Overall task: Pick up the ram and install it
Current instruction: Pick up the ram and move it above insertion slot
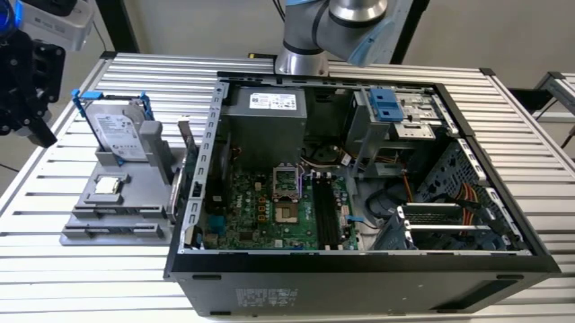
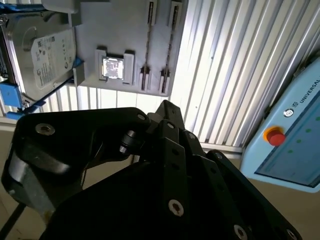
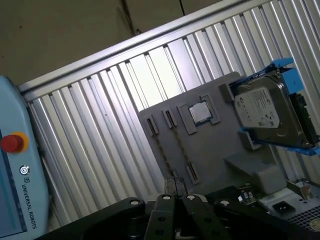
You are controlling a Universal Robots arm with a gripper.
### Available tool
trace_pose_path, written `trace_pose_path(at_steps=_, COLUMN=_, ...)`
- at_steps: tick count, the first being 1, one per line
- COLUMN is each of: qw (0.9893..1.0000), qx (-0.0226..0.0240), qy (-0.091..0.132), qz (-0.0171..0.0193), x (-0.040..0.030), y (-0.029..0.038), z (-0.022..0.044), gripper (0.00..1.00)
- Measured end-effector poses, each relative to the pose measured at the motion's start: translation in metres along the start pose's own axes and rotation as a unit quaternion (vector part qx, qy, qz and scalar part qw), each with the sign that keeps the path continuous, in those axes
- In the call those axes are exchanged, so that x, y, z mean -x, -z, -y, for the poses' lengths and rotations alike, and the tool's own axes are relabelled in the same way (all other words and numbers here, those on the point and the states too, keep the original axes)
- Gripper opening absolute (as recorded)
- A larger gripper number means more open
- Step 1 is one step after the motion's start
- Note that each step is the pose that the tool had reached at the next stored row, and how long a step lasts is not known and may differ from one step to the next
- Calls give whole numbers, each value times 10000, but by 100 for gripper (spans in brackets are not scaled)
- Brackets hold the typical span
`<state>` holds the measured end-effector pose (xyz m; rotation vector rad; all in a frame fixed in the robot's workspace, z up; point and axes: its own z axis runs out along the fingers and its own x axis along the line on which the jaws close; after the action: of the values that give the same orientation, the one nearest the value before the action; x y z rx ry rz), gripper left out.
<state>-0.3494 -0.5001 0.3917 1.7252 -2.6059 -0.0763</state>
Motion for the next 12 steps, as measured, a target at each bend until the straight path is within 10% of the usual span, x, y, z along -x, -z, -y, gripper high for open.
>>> trace_pose_path(at_steps=12, qw=9989, qx=-10, qy=461, qz=-16, x=0, y=-1, z=0, gripper=0)
